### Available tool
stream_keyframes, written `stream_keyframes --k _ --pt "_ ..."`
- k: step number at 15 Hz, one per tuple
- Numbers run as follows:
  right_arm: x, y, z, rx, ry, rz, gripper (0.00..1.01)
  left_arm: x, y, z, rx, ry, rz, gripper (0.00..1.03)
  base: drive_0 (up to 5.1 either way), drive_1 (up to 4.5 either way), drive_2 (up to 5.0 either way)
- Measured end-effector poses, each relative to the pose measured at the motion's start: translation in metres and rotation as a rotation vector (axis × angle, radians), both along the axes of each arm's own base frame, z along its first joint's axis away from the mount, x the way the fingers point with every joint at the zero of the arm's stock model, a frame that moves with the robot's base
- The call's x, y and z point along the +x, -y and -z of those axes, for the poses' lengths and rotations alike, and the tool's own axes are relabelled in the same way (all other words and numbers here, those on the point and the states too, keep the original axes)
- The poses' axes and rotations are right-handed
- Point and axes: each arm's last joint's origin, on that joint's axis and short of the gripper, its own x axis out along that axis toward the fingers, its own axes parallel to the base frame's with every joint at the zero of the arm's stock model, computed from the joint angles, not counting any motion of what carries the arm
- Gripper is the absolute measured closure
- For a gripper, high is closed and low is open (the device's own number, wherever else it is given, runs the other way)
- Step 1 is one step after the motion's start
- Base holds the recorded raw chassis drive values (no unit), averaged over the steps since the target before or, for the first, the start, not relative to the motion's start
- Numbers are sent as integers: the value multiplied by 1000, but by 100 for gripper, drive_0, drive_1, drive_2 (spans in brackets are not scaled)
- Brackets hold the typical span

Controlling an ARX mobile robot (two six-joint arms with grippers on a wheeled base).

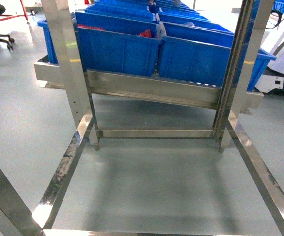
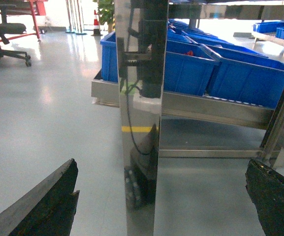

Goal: Pick capacitor and pack into box

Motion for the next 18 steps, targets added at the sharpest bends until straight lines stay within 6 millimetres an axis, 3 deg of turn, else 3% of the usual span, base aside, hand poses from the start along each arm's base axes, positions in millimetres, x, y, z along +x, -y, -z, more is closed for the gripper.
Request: stream_keyframes --k 18 --pt "0 0 0 0 -1 0 3 0 0 0 0 -1 -3 5 0 0 0"
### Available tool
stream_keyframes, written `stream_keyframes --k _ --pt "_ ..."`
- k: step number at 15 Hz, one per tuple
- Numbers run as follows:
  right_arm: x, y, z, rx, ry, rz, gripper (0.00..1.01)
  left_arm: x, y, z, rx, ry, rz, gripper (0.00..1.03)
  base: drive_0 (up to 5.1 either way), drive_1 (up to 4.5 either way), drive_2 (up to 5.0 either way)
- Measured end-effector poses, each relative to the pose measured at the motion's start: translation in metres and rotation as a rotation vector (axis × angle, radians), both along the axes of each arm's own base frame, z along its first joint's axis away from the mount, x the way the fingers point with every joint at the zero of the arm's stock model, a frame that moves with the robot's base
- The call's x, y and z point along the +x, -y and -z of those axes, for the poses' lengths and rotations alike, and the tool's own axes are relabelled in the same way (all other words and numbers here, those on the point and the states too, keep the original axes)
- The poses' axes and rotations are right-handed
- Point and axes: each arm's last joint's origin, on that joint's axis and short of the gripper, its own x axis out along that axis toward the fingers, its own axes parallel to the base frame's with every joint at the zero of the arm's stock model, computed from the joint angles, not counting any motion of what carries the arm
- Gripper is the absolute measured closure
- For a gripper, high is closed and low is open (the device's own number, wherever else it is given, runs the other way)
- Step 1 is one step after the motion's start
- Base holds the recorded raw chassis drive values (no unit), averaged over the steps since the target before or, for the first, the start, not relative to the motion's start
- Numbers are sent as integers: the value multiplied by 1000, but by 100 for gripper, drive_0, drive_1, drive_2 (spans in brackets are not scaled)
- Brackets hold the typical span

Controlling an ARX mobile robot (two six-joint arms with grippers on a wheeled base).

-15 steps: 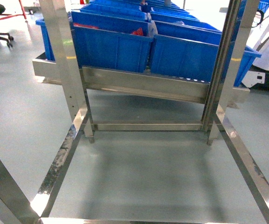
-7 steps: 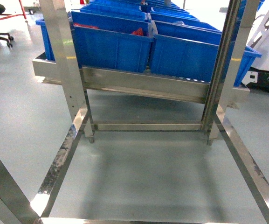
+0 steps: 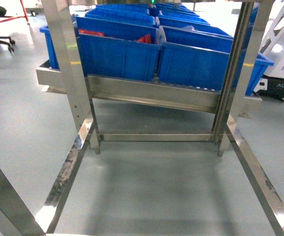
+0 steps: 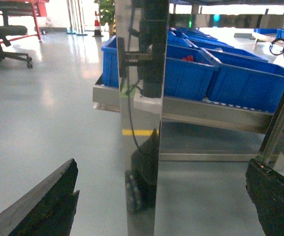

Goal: Pick capacitor and pack into box

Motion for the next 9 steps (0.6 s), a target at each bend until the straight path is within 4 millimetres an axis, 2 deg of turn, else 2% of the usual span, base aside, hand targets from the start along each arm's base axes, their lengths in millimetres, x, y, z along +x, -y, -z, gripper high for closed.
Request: stream_keyframes --k 9 --pt "0 0 0 0 2 0 3 0 0 0 10 0 3 5 0 0 0"
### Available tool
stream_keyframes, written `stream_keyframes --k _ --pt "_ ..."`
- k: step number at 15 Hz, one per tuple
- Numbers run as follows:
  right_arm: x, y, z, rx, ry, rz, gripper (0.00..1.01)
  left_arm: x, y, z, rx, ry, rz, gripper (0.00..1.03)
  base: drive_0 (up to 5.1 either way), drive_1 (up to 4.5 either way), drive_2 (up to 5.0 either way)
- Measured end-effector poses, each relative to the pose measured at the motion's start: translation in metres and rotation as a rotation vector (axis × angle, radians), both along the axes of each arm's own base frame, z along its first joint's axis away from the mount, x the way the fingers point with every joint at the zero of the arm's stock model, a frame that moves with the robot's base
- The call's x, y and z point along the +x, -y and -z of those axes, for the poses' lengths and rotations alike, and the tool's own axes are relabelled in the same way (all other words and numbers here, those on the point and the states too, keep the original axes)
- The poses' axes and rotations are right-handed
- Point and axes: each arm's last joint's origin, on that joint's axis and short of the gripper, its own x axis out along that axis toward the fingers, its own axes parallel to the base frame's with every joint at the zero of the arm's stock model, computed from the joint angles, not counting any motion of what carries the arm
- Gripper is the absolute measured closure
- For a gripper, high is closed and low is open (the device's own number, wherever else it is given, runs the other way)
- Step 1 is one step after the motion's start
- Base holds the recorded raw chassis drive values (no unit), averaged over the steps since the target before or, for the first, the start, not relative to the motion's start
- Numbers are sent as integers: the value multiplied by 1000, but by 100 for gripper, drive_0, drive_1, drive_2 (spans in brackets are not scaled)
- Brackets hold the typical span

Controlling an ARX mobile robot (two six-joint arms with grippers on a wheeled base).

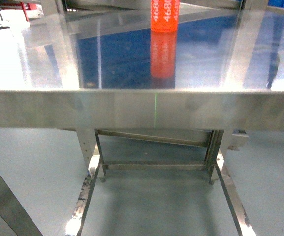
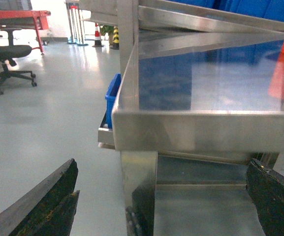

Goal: Pick capacitor and pack into box

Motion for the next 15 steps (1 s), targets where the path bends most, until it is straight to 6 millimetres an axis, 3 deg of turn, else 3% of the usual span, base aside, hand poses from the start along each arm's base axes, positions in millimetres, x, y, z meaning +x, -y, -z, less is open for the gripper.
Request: stream_keyframes --k 15 --pt "0 0 0 0 0 0 3 0 0 0 1 1 0 5 0 0 0"
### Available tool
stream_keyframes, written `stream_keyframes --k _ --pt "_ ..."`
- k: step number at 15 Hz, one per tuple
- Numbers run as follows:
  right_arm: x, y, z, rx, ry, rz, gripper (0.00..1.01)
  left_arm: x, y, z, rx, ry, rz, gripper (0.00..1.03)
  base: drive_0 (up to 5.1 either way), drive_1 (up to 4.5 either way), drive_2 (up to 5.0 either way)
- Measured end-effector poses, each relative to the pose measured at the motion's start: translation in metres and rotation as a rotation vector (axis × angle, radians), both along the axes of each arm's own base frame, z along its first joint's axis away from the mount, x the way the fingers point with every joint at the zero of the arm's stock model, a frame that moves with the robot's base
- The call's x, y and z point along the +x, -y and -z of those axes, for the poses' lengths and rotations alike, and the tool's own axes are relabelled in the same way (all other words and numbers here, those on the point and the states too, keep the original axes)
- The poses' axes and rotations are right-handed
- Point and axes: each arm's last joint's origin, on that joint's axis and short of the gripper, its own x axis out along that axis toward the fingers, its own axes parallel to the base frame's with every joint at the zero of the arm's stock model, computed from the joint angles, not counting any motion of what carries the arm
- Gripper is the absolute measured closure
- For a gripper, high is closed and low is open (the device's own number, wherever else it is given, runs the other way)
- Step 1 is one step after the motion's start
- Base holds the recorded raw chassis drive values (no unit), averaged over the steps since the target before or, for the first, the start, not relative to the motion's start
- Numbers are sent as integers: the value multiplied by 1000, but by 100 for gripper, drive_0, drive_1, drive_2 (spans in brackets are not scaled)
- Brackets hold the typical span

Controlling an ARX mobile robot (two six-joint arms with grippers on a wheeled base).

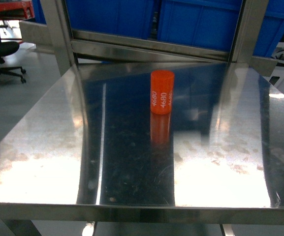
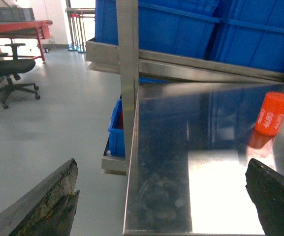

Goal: Pick capacitor and pack into box

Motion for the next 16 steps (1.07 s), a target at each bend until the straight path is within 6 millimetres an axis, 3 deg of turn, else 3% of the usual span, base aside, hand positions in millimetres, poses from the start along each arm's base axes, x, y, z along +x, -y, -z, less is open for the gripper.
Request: stream_keyframes --k 12,13,15,16 --pt "0 0 0 0 0 0 3 0 0 0 -1 0 0 5 0 0 0" --pt "0 0 0 1 -1 1 3 2 0 2 -32 -68 78 5 0 0 0" --pt "0 0 0 1 0 0 3 37 19 -12 -88 -87 234 5 0 0 0" --pt "0 0 0 1 -1 0 3 63 27 -26 -99 -38 214 5 0 0 0"
